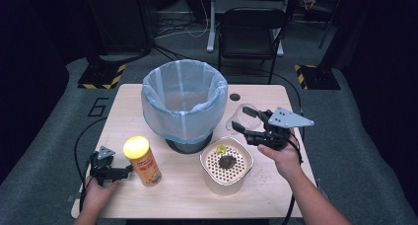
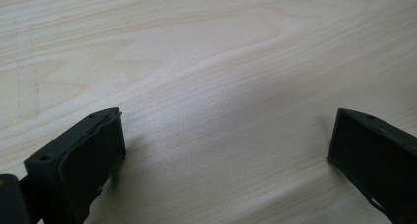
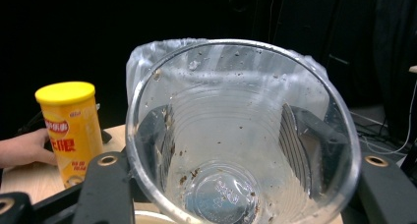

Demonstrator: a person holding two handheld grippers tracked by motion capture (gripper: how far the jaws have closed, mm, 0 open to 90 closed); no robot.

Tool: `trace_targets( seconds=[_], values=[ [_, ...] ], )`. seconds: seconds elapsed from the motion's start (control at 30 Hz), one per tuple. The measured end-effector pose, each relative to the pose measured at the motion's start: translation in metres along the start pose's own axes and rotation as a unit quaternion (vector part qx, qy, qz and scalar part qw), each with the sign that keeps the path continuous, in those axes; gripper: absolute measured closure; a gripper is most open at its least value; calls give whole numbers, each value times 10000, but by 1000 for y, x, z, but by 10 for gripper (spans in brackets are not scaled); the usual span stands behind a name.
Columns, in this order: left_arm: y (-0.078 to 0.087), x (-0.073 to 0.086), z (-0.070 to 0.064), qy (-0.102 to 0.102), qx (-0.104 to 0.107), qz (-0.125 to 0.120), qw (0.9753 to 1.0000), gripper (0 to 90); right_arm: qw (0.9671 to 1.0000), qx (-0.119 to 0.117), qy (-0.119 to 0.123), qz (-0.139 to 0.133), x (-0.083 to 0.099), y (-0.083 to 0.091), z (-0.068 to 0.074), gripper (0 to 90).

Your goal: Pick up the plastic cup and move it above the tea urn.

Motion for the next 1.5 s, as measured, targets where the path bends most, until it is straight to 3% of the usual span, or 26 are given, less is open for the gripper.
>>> trace_targets(
  seconds=[0.1,0.23,0.37,0.8,1.0,1.07,1.2,1.23,1.37,1.5],
  values=[
    [0,0,0,2,1,-1,10000,1,10000,22,-9,30,-16,-2,-1,374],
    [0,0,0,-11,-6,-5,10000,1,9998,101,151,43,-35,-5,-4,368],
    [0,0,0,-6,-4,-9,10000,1,9997,204,119,87,-50,-10,-7,363],
    [0,0,0,-10,-5,-5,10000,1,9995,228,159,134,-81,-32,-18,363],
    [0,0,0,-6,-3,-8,10000,1,9993,217,235,186,-97,-54,-24,362],
    [0,0,0,-11,-5,-6,10000,1,9994,202,201,180,-101,-69,-26,356],
    [0,0,0,-12,-4,-3,10000,1,9994,200,92,275,-101,-85,-29,347],
    [0,0,0,2,2,3,10000,1,9993,181,69,333,-99,-99,-30,347],
    [0,0,0,-8,-4,-5,10000,1,9992,116,11,379,-98,-121,-28,346],
    [0,0,0,-8,-3,-7,10000,1,9986,68,62,517,-96,-139,-24,341]
  ],
)
Point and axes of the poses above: each handheld gripper's, and its own axes: y roughly backward along the jaws, x roughly out of its underside, z roughly to its left, the point moved 10 cm from there along -y, roughly forward along the jaws, and after that the axes turned 3 degrees about -x, right-handed, at the moved point
